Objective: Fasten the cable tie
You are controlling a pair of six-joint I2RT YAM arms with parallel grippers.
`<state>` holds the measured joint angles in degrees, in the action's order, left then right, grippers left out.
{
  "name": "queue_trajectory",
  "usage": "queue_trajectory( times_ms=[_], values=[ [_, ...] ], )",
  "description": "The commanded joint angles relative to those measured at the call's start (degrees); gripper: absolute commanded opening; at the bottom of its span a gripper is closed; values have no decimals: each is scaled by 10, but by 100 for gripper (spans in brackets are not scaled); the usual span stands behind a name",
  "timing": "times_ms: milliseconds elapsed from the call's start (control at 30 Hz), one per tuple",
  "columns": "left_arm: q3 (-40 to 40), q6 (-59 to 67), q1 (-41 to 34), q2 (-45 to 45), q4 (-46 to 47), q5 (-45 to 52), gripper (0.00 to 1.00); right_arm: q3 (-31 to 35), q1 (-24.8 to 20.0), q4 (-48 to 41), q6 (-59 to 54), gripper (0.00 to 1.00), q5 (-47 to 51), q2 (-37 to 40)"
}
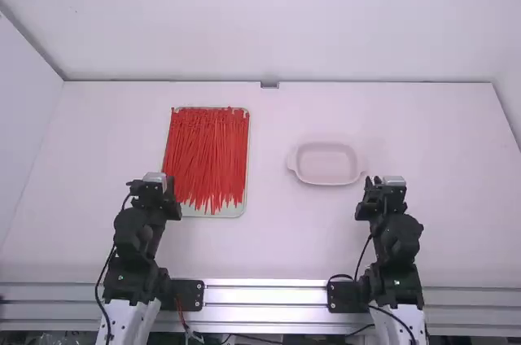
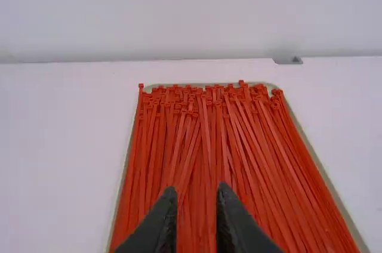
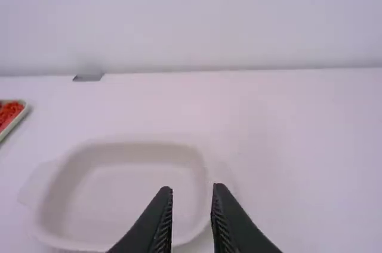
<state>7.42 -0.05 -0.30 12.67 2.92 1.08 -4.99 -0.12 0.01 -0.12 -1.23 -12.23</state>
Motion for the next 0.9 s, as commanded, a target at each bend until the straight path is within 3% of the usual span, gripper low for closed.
queue_trajectory(
  times_ms=[0,867],
  values=[
    [33,-1,-4,31,5,12,23,-38,4,-3,1,23,-4,-32],
    [255,-4,-14,370,102,60,72,-222,111,-25,0,73,66,-366]
  ],
)
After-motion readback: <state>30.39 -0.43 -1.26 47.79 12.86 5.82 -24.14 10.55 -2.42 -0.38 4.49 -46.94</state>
